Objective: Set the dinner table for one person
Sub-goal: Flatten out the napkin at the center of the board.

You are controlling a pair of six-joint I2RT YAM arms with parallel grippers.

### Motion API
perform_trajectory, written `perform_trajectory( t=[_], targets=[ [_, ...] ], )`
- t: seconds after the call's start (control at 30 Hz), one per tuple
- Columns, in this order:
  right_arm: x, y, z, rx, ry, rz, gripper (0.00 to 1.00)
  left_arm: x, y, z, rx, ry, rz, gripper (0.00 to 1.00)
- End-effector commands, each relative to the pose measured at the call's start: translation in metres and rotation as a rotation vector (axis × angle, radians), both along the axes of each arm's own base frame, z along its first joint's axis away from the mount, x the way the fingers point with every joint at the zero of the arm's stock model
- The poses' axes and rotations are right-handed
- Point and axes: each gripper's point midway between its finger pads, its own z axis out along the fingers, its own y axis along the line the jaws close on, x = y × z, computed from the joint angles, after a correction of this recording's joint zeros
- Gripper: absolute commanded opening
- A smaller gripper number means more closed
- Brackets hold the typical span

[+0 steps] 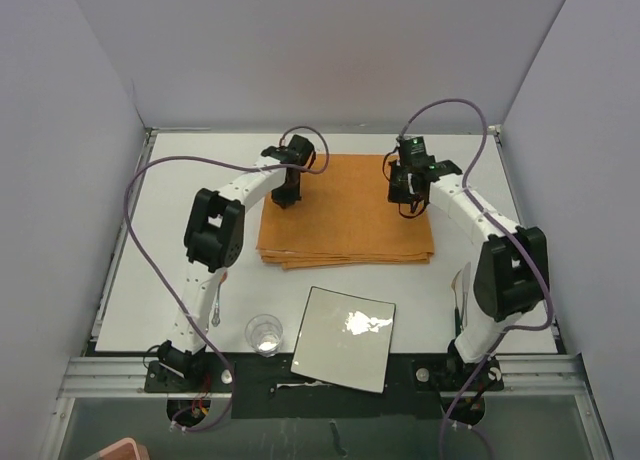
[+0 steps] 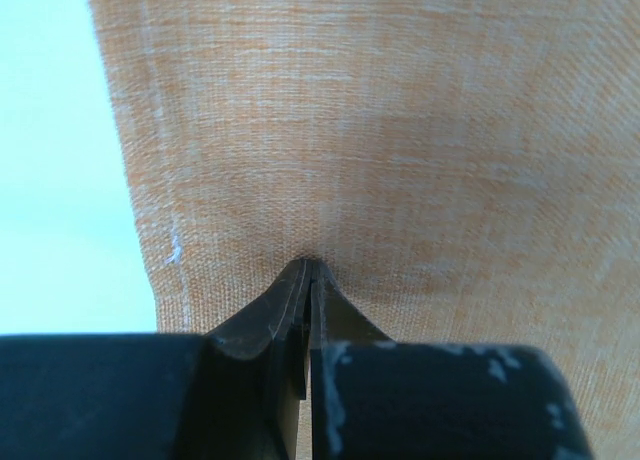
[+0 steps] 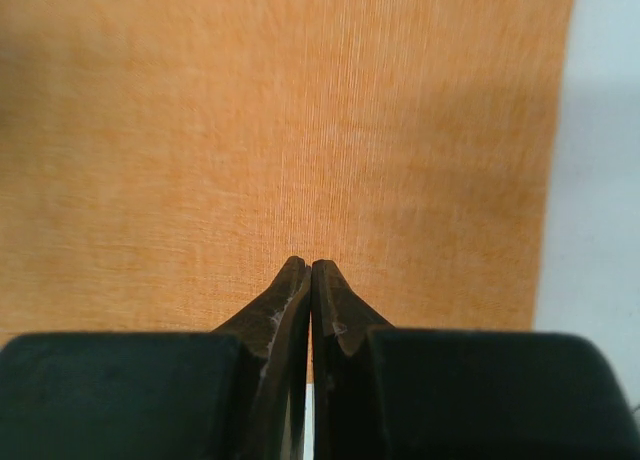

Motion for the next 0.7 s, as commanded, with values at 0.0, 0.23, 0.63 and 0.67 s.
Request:
perform_trajectory(
  t=[0.0,0.23,0.63,0.67],
  targets=[
    [-0.026,-0.02,-0.047,-0.138,0.168,-0.017,0.0,-0.018,-0.056,0.051,-0.193,-0.028,-0.164,0.0],
    [-0.031,-0.012,-0.073,-0.157,0.241,-0.004,0.0,-0.016,-0.069,0.105,-0.32,-0.116,-0.258,0.07],
    [-0.03,0.002,-0.106,-0.182,0.334,0.032,0.0,-0.021,-0.029,0.161,-0.304,-0.264,-0.207,0.1],
    [-0.027,0.004,-0.107,-0.184,0.332,0.037,0.0,-0.024,-0.025,0.165,-0.311,-0.27,-0.207,0.14]
  ],
)
